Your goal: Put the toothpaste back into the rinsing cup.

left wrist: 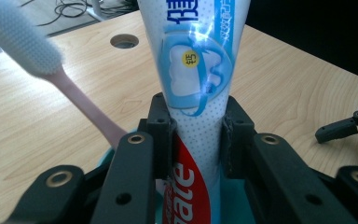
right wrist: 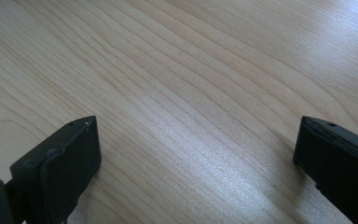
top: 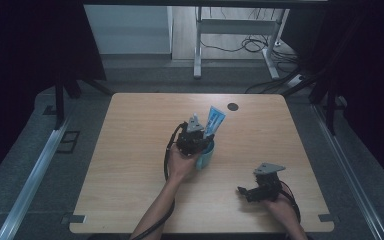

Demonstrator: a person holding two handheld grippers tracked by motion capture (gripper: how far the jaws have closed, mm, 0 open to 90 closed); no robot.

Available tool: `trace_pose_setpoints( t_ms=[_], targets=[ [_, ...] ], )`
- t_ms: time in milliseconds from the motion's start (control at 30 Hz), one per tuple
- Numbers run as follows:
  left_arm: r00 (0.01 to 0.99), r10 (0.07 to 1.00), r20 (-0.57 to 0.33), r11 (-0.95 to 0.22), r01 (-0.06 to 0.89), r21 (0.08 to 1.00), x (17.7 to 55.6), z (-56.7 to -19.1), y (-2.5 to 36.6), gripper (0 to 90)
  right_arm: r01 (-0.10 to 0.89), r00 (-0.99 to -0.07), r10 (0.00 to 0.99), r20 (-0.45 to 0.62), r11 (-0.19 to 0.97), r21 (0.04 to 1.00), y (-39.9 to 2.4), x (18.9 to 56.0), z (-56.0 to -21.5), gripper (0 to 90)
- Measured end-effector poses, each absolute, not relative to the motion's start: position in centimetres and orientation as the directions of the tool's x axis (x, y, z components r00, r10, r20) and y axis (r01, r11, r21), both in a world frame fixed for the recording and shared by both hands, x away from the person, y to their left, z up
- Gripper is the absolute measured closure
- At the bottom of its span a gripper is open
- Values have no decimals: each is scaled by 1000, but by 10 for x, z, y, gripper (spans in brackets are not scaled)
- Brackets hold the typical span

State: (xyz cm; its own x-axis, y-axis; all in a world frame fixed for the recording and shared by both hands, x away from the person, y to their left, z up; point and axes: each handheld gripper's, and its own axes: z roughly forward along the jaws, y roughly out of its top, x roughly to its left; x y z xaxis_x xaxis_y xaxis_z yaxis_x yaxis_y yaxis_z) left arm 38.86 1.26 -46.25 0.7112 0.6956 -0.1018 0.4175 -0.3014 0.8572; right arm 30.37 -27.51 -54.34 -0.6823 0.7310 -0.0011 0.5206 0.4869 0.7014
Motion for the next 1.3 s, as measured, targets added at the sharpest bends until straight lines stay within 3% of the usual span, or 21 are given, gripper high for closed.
trace_pose_setpoints(
  t_ms=[300, 967, 1300],
  targets=[
    [709, 702, -67, -348, 423, 837, 386, -464, 12, 693, 520, -682, 731, -1, 487, 702, -275, 304, -543, 2],
    [699, 708, -98, -340, 459, 821, 388, -464, 15, 660, 520, -682, 731, -1, 487, 702, -275, 304, -543, 2],
    [702, 703, -116, -327, 464, 823, 387, -459, 19, 527, 521, -682, 731, -1, 487, 701, -275, 304, -543, 2]
  ],
)
